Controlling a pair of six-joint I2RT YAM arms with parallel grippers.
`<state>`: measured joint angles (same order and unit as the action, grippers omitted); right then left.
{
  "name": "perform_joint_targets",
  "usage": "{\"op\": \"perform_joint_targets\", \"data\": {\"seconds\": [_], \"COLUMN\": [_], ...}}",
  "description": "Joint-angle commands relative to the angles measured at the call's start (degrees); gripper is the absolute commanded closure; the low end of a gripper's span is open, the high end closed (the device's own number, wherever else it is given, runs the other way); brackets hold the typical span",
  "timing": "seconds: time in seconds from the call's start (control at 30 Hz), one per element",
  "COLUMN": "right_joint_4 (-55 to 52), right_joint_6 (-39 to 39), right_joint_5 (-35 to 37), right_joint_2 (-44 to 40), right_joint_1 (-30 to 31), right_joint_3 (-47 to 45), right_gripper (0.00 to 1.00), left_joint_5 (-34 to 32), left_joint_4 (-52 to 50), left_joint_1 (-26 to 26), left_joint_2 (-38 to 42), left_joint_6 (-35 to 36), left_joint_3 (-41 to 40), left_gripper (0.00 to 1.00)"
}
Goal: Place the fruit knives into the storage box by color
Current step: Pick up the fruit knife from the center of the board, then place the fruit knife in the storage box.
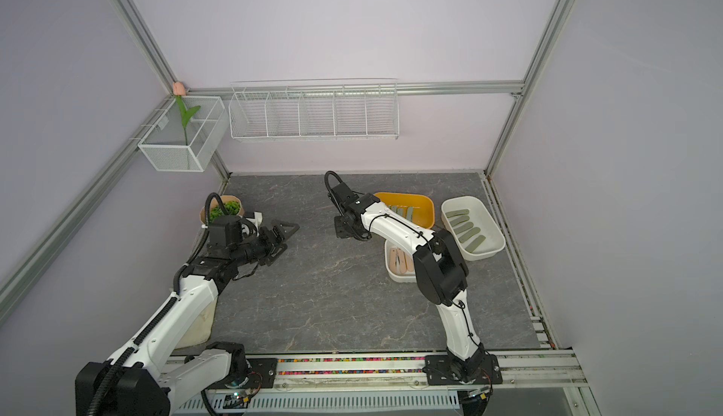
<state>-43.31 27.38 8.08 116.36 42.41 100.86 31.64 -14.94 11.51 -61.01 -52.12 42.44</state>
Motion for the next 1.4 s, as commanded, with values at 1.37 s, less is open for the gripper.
{"op": "perform_joint_targets", "data": {"seconds": [1.37], "right_joint_4": [3.12], "right_joint_6": [-15.92], "right_joint_5": [3.29], "right_joint_2": [-23.85], "right_joint_1": [-34.33], "right_joint_3": [-40.84], "right_gripper": [0.81], "left_joint_5": [-3.25], "left_joint_4": [9.75], "left_joint_1": [30.42], "left_joint_2": [-32.77], "left_joint_6": [-0.75], "left_joint_3": [29.49], "left_gripper": [0.01]}}
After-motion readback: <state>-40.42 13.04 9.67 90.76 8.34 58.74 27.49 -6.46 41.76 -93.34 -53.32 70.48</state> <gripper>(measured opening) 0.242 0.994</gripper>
